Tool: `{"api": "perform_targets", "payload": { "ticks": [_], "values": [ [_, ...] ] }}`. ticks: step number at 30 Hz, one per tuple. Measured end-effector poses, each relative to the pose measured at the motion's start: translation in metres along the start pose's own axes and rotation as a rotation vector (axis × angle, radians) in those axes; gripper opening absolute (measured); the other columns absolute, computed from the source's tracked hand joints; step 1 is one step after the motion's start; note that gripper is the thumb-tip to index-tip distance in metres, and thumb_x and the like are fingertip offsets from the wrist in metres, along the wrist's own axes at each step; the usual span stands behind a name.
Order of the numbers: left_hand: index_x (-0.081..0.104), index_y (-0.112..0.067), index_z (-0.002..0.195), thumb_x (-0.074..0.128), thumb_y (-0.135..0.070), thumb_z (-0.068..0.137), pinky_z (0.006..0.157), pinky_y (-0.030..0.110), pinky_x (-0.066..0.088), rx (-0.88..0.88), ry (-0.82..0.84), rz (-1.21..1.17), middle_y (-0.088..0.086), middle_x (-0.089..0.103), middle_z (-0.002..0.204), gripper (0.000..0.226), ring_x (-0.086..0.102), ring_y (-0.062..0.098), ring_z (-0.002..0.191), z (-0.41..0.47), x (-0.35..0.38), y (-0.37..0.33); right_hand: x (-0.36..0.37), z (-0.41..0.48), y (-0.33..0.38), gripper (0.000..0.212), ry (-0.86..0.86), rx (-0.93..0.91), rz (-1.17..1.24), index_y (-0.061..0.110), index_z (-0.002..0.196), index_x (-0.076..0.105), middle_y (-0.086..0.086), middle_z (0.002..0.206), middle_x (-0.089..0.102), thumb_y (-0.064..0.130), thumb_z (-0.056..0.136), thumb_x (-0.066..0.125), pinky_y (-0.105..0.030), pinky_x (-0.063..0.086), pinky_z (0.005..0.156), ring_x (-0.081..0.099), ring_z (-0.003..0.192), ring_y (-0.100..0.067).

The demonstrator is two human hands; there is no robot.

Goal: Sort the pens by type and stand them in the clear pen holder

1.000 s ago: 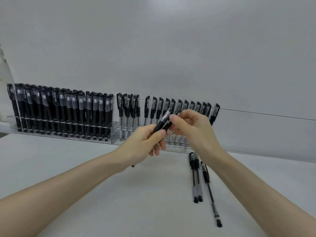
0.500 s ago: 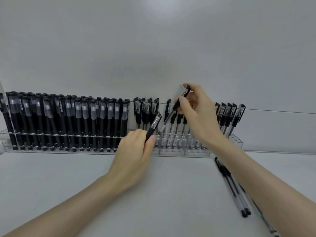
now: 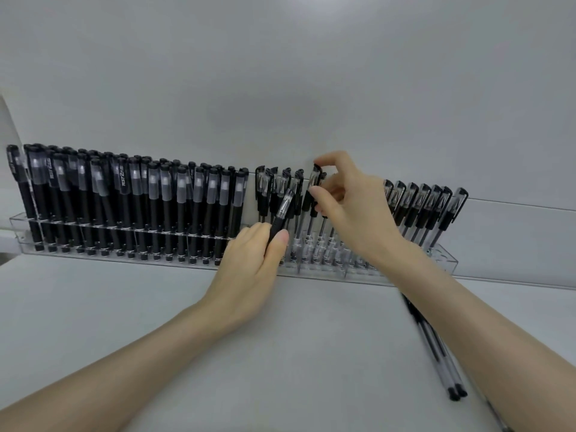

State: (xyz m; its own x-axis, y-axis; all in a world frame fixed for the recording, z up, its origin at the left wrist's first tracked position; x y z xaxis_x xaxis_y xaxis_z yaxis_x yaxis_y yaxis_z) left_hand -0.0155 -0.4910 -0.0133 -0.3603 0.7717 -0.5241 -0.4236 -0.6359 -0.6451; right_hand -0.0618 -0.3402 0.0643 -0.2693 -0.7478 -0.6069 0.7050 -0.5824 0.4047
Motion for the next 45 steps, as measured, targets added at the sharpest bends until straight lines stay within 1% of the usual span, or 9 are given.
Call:
{"api": "perform_targets", "payload": {
  "ticks": [9,13,19,23,27,31,34,37,45],
  "values": [
    [0.05,-0.003,0.083,0.024,-0.047,0.094,0.084,0.042,0.041,0.01,0.002,0.005,0.007,0.057,0.085,0.052,0.051,0.022,0.09,0.001,0.0,0.002,0.0,0.005,0.005,0.027,0.11,0.064,-0.013,0.014,0.119,0.051,-0.005,0.078,0.066,0.011,0.094,0.057,-0.043,0.055,0.078,0.065,0.073,-0.02],
    [0.049,-0.005,0.081,0.027,-0.041,0.1,0.081,0.04,0.04,0.003,0.014,0.005,0.005,0.056,0.084,0.046,0.05,0.021,0.088,0.001,0.0,0.002,0.001,-0.004,0.004,0.031,-0.006,0.075,-0.013,0.016,0.124,0.054,0.0,0.075,0.066,0.022,0.094,0.058,-0.041,0.055,0.075,0.065,0.069,-0.017],
    [0.037,-0.022,0.069,0.028,-0.04,0.097,0.07,0.028,0.025,0.124,-0.013,0.095,-0.01,0.039,0.069,0.034,0.038,0.009,0.075,-0.003,0.003,-0.01,-0.011,-0.027,0.017,0.028,0.05,0.179,0.441,0.014,0.112,0.063,0.002,0.081,0.071,0.023,0.086,0.069,-0.027,0.054,0.078,0.067,0.08,-0.012],
    [0.028,-0.028,0.067,0.03,-0.038,0.097,0.068,0.027,0.02,0.175,0.006,0.099,-0.011,0.033,0.066,0.032,0.037,0.006,0.073,-0.005,0.01,-0.016,-0.007,-0.034,0.018,0.027,0.051,0.165,0.506,0.013,0.108,0.065,-0.005,0.075,0.067,0.011,0.083,0.072,-0.021,0.052,0.076,0.062,0.072,-0.014],
    [0.039,-0.02,0.07,0.025,-0.045,0.096,0.07,0.026,0.022,0.143,0.023,0.095,-0.009,0.041,0.069,0.039,0.038,0.008,0.076,-0.004,0.011,-0.013,-0.014,-0.036,0.018,0.03,0.088,0.159,0.587,0.012,0.11,0.063,-0.007,0.082,0.073,0.003,0.083,0.069,-0.025,0.055,0.081,0.07,0.084,-0.017],
    [0.037,-0.031,0.069,0.028,-0.049,0.095,0.072,0.026,0.022,0.185,-0.006,0.135,-0.015,0.039,0.071,0.034,0.038,0.0,0.078,-0.002,0.008,-0.01,-0.019,-0.033,0.017,0.023,0.022,0.172,0.569,0.016,0.097,0.061,0.002,0.074,0.073,0.001,0.083,0.069,-0.023,0.056,0.072,0.07,0.071,-0.01],
    [0.061,-0.02,0.091,0.031,-0.049,0.092,0.083,0.025,0.028,0.226,-0.042,0.185,-0.014,0.053,0.092,0.041,0.041,0.003,0.089,-0.003,0.005,-0.004,-0.031,-0.023,0.016,0.022,-0.167,0.152,0.478,0.019,0.097,0.061,0.0,0.075,0.072,0.004,0.083,0.069,-0.028,0.057,0.073,0.07,0.072,-0.015],
    [0.064,-0.013,0.108,0.034,-0.045,0.092,0.09,0.026,0.03,0.276,-0.041,0.315,-0.005,0.058,0.106,0.047,0.043,0.009,0.102,-0.004,0.002,0.002,-0.041,-0.013,0.011,0.022,-0.334,0.111,0.353,0.021,0.099,0.061,-0.002,0.078,0.07,0.007,0.084,0.067,-0.025,0.053,0.071,0.068,0.075,-0.018],
    [0.064,-0.011,0.11,0.037,-0.039,0.09,0.08,0.031,0.041,0.327,-0.016,0.466,-0.001,0.058,0.103,0.044,0.042,0.013,0.094,-0.005,0.006,0.007,-0.024,-0.004,0.0,0.019,-0.337,0.101,0.201,0.022,0.101,0.059,0.007,0.078,0.063,0.01,0.087,0.065,-0.009,0.044,0.068,0.058,0.07,-0.003]
  ]
}}
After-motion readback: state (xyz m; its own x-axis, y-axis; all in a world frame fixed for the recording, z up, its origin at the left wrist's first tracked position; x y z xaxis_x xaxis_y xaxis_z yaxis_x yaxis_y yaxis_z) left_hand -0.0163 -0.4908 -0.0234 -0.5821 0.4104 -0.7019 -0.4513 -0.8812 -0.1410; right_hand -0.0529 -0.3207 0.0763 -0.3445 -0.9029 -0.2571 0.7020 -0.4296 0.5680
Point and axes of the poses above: each hand's wrist, its own z-axis towards the middle knuckle, its own x-axis out of the palm, y = z × x, the point moved 1 cm from there along z, towards the middle knuckle
